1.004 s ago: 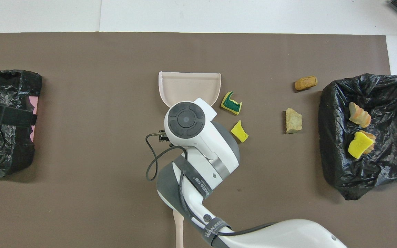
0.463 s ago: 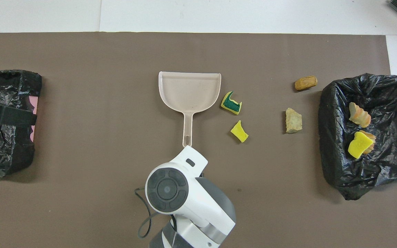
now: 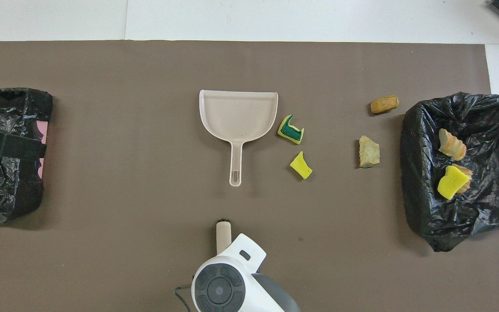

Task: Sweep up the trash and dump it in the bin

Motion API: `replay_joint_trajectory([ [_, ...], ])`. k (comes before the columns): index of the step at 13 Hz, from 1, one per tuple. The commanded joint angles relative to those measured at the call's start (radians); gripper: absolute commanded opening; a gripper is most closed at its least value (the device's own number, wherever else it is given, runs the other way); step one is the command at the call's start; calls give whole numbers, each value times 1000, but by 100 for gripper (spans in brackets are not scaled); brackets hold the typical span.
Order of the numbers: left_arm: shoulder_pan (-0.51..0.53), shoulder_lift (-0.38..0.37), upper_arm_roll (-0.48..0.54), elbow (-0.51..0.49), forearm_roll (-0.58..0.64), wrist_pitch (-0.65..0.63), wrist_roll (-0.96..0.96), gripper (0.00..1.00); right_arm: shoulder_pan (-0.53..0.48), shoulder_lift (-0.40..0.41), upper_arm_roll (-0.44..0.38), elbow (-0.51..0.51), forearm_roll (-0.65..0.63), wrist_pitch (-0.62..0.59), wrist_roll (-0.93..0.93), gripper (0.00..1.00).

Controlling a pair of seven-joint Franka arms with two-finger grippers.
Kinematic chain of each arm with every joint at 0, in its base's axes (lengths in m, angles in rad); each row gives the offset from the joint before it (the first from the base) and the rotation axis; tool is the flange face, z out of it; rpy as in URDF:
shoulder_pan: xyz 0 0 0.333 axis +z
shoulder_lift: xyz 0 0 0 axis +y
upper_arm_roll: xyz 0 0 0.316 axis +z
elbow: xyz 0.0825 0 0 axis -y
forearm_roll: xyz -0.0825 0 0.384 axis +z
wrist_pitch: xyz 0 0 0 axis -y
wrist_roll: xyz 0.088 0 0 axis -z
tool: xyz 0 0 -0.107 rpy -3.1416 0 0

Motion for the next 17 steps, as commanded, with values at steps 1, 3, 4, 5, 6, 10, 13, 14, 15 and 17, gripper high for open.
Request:
replay_joint_trajectory([
  [1, 6, -17, -3, -5, 15, -41, 4, 100, 17, -28, 3, -81, 27, 65, 43, 86],
  [3, 3, -20, -5, -8, 15, -52, 1, 100, 28, -9, 3, -86, 29, 72, 44, 82],
  [4, 6, -32, -5, -18, 15, -89, 2, 100, 28, -8, 3, -88, 29, 72, 44, 81],
  [5, 6, -34, -2, -19, 13, -107, -4, 100, 28, -5, 3, -88, 46, 72, 43, 80],
  [6, 6, -34, -2, -21, 12, -97, -10, 100, 32, -2, 3, -88, 79, 73, 34, 79],
  [10, -24, -11, -11, -54, 0, 15, -28, 100, 69, 41, 3, -88, 101, 101, 33, 74],
  [13, -98, 43, -12, -79, -6, 124, -134, 100, 71, 46, 3, -88, 101, 105, 43, 44],
  [14, -129, 72, -11, -87, -7, 162, -171, 100, 69, 49, 5, -86, 125, 105, 44, 13],
  [15, -164, 101, -12, -87, -7, 205, -221, 100, 71, 52, 3, -78, 160, 101, 46, 0],
  [17, -208, 147, -12, -88, -8, 267, -281, 100, 58, 55, 2, -66, 165, 98, 46, 0],
])
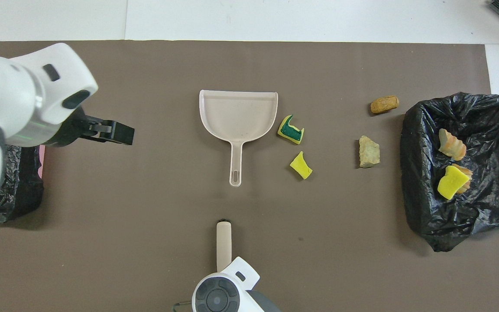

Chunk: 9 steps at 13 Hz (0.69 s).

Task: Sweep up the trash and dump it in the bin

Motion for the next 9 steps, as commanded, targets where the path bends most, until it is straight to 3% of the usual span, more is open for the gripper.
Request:
replay_joint_trajectory([
  [1, -80, 62, 14, -11, -4, 91, -89, 100, -15, 2, 0, 20, 29, 9, 18, 0],
  [4, -167, 169, 14, -17, -1, 209, -212, 100, -59, -41, -9, 25, 26, -13, 16, 0],
  [6, -230, 241, 16, -27, 7, 302, -319, 100, -132, -99, -9, 25, 17, -100, 8, 0],
  [9, -281, 269, 16, -125, 8, 446, -376, 100, -240, -164, -9, 23, -15, -267, -2, 0],
])
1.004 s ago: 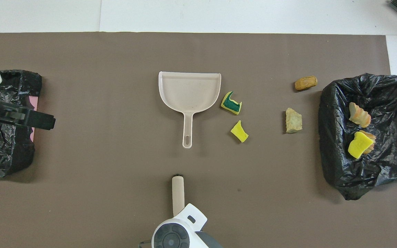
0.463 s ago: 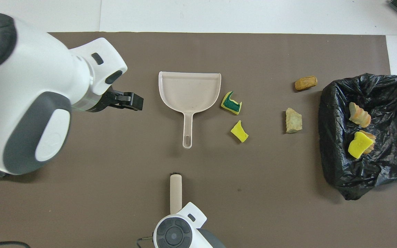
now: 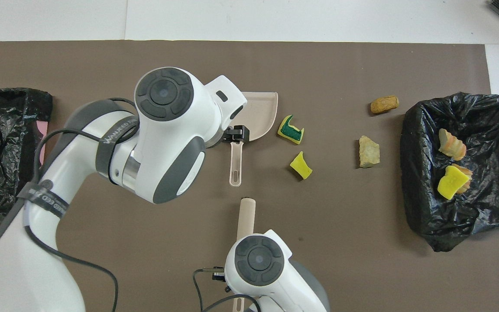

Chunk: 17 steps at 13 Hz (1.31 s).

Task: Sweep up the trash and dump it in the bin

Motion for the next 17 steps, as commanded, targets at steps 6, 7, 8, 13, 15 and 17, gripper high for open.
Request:
replay_joint_trajectory([
  [6, -64, 18, 18, -209, 7, 227, -47, 100, -297, -57, 9, 17, -281, -187, -143, 0],
  [7, -64, 20, 18, -209, 7, 229, -47, 100, -326, -33, 8, 43, -320, -187, -146, 0],
  [8, -66, 21, 18, -211, 7, 228, -48, 100, -362, -11, 8, 69, -372, -190, -149, 0],
  [13, -78, 16, 15, -237, 5, 234, -52, 75, -534, 97, 6, 207, -640, -190, -322, 0],
  [15, -80, 10, 15, -248, 5, 234, -52, 75, -587, 147, 6, 285, -688, -206, -425, 0],
  [17, -78, 9, 15, -252, 5, 237, -50, 65, -610, 208, 5, 369, -754, -210, -486, 0],
])
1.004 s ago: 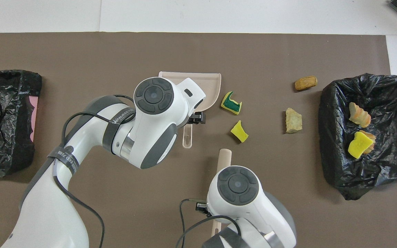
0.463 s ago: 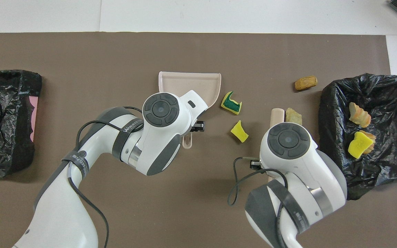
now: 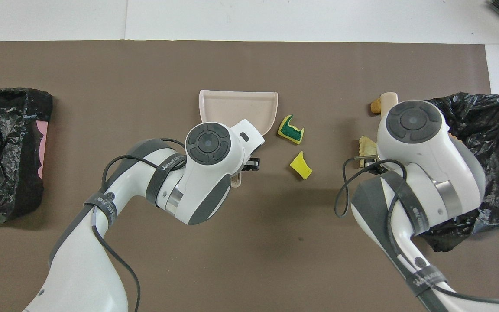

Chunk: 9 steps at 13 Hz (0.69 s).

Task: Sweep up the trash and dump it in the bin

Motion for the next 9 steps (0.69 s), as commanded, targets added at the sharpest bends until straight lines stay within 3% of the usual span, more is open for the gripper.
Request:
replay_joint_trajectory([
  [1, -13, -16, 17, -31, 5, 43, -6, 41, -30, 117, 14, 155, -86, -39, -71, 0],
  [2, -12, -15, 17, -30, 5, 57, -5, 22, -37, 155, 14, 193, -118, -39, -88, 0],
  [5, 5, -12, 18, -7, 10, 62, 12, 0, -60, 248, 12, 241, -187, -21, -96, 0],
  [9, 25, -50, 35, -2, 16, 36, 116, 0, -77, 305, 11, 275, -210, -15, -88, 0],
])
